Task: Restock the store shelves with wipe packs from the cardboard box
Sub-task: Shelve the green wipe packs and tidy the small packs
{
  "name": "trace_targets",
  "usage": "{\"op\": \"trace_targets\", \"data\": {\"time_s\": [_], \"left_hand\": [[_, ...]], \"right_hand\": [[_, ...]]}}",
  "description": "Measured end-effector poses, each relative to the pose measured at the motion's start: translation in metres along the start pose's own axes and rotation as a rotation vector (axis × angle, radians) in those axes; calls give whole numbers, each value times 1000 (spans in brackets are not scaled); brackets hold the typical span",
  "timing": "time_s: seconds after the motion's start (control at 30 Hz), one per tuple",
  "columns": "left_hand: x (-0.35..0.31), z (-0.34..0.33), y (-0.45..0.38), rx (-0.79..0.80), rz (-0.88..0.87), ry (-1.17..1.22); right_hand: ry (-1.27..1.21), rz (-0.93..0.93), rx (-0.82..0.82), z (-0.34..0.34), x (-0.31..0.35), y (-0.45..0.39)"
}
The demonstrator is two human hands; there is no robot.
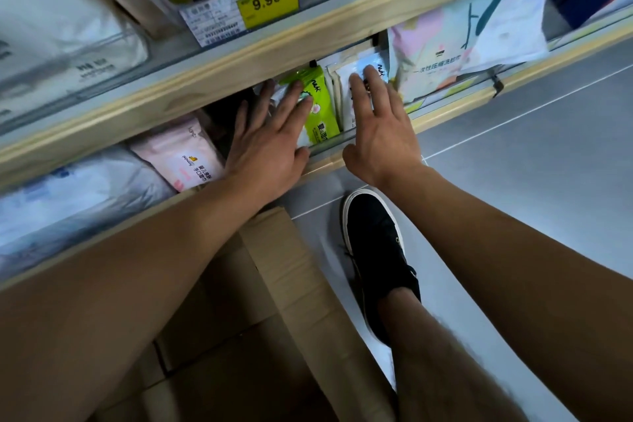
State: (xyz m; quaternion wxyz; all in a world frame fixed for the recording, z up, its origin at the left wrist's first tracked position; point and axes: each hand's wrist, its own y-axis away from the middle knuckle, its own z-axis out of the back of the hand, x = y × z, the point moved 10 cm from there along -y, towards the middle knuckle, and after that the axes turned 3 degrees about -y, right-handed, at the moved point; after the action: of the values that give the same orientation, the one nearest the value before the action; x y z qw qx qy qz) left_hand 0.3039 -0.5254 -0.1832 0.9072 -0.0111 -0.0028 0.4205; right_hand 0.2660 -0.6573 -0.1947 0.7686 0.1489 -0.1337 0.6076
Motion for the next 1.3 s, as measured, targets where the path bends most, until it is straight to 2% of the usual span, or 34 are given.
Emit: {"op": "trace_targets", "data": {"time_s": [0.1,0.17,0.33,0.4,0.47,0.6,0.83,0.97,1.07,1.2,1.3], "left_hand": [[-6,11,-1,-42,-44,115],[-2,26,1,-124,-13,205],[27,38,16,-279,220,299],[36,31,14,-272,305,372],[41,26,9,-274,359,425],[52,29,4,-354,439,510],[62,28,4,-351,451,562],[49,36,6,-368,351,474],[42,30,7,-360,274,520],[45,22,4,-320,311,494],[44,31,-3,-347,346,504]], "right_hand": [[-35,17,-5,4,2,2],[-44,5,-39,9,1,3],[-81,86,-321,32,18,18],[-174,106,-273,23,24,21],[-275,80,-142,6,26,19],[-378,34,-20,-14,30,19],[-348,18,22,-22,33,21],[-374,27,-17,-21,32,21],[-373,55,-48,-18,33,21],[-354,70,-34,-19,37,21],[-386,65,-55,-15,38,19]]}}
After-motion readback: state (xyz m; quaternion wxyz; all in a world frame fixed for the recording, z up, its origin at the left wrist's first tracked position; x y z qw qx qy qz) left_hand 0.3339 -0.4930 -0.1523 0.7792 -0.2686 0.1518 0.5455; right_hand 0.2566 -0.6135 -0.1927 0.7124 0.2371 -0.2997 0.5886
